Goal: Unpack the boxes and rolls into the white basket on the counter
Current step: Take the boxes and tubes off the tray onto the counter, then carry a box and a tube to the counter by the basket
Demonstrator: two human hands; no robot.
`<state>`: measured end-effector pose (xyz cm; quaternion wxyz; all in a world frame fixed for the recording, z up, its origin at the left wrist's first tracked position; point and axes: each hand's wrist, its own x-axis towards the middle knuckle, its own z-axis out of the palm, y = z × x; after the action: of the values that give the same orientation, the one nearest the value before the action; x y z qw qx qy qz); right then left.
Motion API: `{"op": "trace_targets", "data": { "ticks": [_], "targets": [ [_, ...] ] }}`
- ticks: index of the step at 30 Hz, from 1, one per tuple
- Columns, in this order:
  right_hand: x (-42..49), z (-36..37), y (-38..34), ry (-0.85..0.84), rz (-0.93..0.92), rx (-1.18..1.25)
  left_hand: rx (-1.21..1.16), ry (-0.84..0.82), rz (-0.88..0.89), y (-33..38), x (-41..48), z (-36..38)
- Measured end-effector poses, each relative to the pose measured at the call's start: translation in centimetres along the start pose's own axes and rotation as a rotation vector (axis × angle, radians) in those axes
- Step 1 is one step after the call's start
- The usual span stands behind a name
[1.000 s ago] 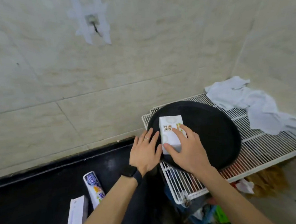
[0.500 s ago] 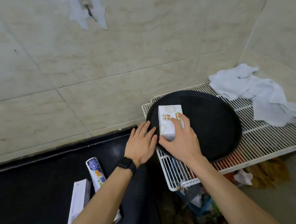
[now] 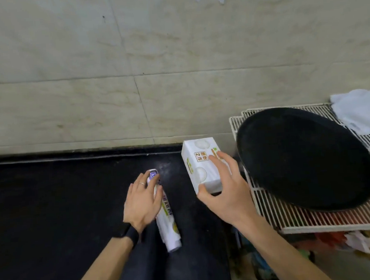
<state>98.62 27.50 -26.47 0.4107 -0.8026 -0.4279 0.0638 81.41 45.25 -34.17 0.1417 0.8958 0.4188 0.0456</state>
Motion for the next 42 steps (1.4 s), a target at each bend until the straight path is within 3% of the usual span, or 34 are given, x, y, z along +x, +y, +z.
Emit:
{"op": "trace_targets", "data": {
  "ticks": [5, 10, 13, 21, 29, 35, 39, 42],
  "targets": [
    [-2.6, 7.0, 0.7, -0.249, 0.155, -0.075, 0.036, -0.161, -0.141, -6.8, -3.6, 2.6],
    [-5.0, 12.4, 3.9, -0.369, 0.309, -0.165, 0.039, -0.329, -0.16, -9.5, -5.9, 5.2],
    [-6.3, 14.2, 5.8, -0.395, 0.291, -0.221, 0.035, -0.362, -0.121, -10.1, -6.4, 6.6],
    [-9.7, 16.3, 7.8, -0.407, 0.235, -0.331, -0.021, -0.285, -0.069, -11.4, -7.2, 8.1],
    [-9.7, 16.2, 7.0, -0.415, 0.21, -0.531, -0.186, -0.271, -0.179, -11.0, -7.0, 7.8],
    [-8.3, 17.7, 2.8, -0.237, 0.144, -0.397, -0.361, -0.294, -0.31, -11.5, -5.0, 7.2],
    [-6.4, 20.7, -0.3, -0.354, 0.236, -0.269, -0.455, -0.256, -0.352, -12.5, -5.0, 6.4],
    [-5.1, 23.1, -1.5, -0.437, 0.304, -0.327, -0.478, -0.214, -0.402, -13.8, -5.6, 5.9]
  ]
}}
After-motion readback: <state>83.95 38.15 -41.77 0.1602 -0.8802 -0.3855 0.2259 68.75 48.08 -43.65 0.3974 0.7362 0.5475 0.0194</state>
